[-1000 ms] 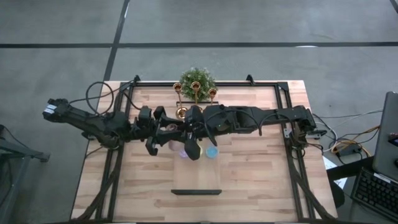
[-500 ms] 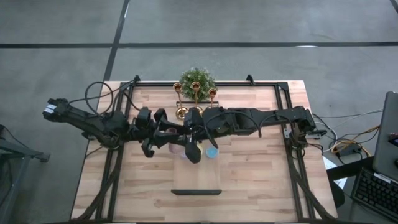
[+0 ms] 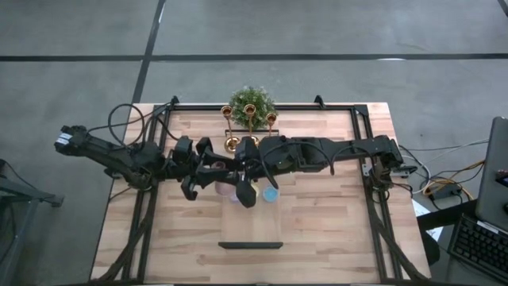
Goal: Pick & Place candle stick holders
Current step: Put the pink glass candle holder on the shelf aligned with the pink glass candle holders
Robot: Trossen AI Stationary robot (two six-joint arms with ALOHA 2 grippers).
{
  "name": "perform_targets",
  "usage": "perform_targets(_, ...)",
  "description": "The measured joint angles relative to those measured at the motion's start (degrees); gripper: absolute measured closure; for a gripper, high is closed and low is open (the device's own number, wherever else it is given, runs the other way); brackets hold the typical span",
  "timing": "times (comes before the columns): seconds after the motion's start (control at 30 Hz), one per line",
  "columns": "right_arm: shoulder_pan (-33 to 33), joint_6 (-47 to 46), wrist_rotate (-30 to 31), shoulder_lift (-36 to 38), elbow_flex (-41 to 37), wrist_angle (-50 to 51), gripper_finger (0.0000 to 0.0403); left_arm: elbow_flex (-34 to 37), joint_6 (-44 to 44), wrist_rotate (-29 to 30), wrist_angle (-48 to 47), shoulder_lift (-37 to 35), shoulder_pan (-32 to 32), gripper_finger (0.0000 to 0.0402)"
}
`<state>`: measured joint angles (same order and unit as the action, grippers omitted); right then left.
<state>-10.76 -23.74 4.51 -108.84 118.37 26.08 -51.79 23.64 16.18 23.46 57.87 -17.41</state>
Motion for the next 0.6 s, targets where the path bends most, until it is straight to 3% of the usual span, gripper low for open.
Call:
perform_targets(0.4,0.05,1.05,0.17,0.0,0.0,-0.49,0.0283,0.0,0.02,0.21,0.17,-0.04,0.0,0.0232)
perform_targets(0.6,0.27,1.45,0.02,0.0,-0.04,-1.71,0.0299,0.33,0.21,0.01,0.51,-0.11,0.02,0.0206)
